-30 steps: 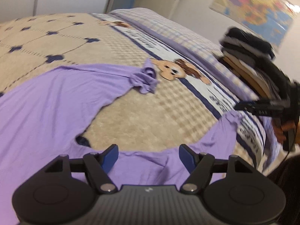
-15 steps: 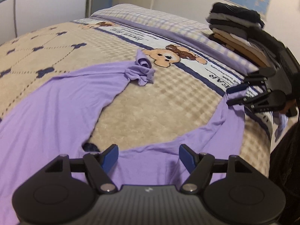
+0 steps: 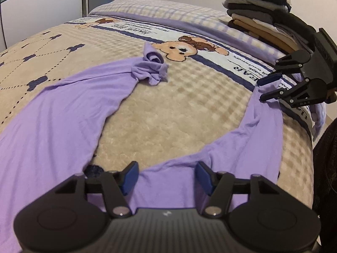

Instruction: Fold clothes

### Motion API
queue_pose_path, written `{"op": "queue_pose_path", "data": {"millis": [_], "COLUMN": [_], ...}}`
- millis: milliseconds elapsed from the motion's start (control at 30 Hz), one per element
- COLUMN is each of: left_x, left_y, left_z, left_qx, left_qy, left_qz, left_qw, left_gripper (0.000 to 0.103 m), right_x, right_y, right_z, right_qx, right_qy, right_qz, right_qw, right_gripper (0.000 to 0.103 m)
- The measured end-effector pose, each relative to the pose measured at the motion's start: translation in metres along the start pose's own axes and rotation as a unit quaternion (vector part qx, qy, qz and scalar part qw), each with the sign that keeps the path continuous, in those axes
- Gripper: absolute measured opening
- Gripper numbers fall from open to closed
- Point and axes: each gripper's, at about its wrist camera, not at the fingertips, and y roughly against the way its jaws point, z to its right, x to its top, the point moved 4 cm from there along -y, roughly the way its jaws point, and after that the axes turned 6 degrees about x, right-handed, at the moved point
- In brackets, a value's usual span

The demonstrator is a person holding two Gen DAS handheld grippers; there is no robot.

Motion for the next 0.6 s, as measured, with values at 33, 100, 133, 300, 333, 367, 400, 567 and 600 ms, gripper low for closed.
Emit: {"op": "queue_pose_path", "data": {"millis": [33, 100, 133, 300, 333, 367, 400, 567, 600], "left_x": [0.000, 0.000, 0.001, 0.002, 0.002, 0.003, 0.003, 0.003, 0.003], "left_y": [-0.001, -0.001, -0.001, 0.002, 0.003, 0.003, 0.003, 0.002, 0.002], "left_z": [0.000, -0.002, -0.003, -0.004, -0.003, -0.004, -0.005, -0.009, -0.010], "left_qx": [0.002, 0.001, -0.001, 0.015, 0.021, 0.025, 0.028, 0.045, 0.048], "left_qy": [0.001, 0.011, 0.017, 0.032, 0.032, 0.035, 0.039, 0.061, 0.065], "left_qz": [0.001, 0.003, 0.004, 0.024, 0.029, 0.031, 0.032, 0.038, 0.040], "left_qw": [1.0000, 0.9999, 0.9999, 0.9991, 0.9989, 0.9986, 0.9983, 0.9964, 0.9959], "left_gripper": [0.046, 0.031, 0.016, 0.004, 0.004, 0.004, 0.004, 0.004, 0.005], "right_x": [0.000, 0.001, 0.002, 0.011, 0.012, 0.014, 0.015, 0.017, 0.016], "right_y": [-0.003, -0.010, -0.012, -0.013, -0.010, -0.007, -0.005, -0.007, -0.011], "right_z": [0.000, -0.005, -0.007, -0.005, -0.001, 0.003, 0.007, 0.024, 0.024], "right_qx": [-0.004, -0.012, -0.015, -0.031, -0.037, -0.041, -0.047, -0.064, -0.070], "right_qy": [0.002, 0.017, 0.027, 0.025, 0.016, 0.006, -0.006, -0.059, -0.061], "right_qz": [-0.003, -0.007, -0.006, 0.002, 0.010, 0.017, 0.023, 0.019, 0.008], "right_qw": [1.000, 1.000, 1.000, 0.999, 0.999, 0.999, 0.999, 0.996, 0.996], "right_gripper": [0.035, 0.034, 0.032, 0.004, 0.003, 0.003, 0.003, 0.002, 0.002]}}
